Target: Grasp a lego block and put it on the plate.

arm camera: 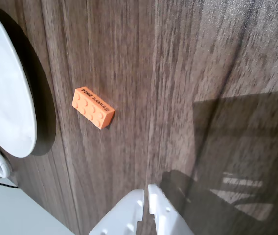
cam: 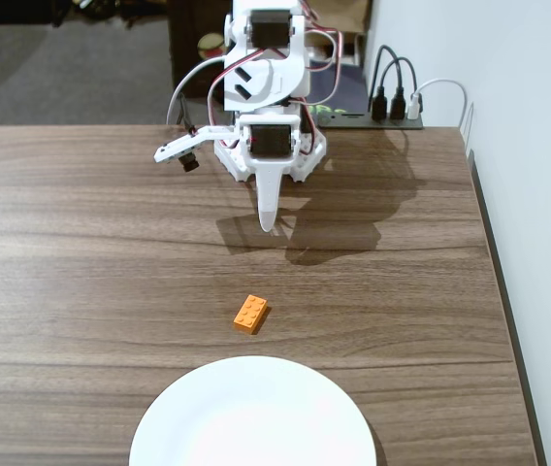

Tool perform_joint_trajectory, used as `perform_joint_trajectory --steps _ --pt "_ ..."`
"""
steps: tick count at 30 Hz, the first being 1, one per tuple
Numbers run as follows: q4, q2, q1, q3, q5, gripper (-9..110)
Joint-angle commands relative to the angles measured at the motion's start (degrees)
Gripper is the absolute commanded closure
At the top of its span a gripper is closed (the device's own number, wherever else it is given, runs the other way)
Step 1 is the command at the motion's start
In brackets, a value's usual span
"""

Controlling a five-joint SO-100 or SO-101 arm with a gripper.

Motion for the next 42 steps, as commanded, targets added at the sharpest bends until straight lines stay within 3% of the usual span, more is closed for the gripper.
perform_joint_trajectory --steps 1,26,36,42 --pt "0.18 -0.44 -0.09 -2.46 -0.09 101" --pt "-1.23 -2.9 0.79 -2.81 0.35 101" --pt "-9.4 -17.31 3.43 -8.26 -0.53 101" --pt "-13.71 -26.89 3.6 -12.66 -6.06 101"
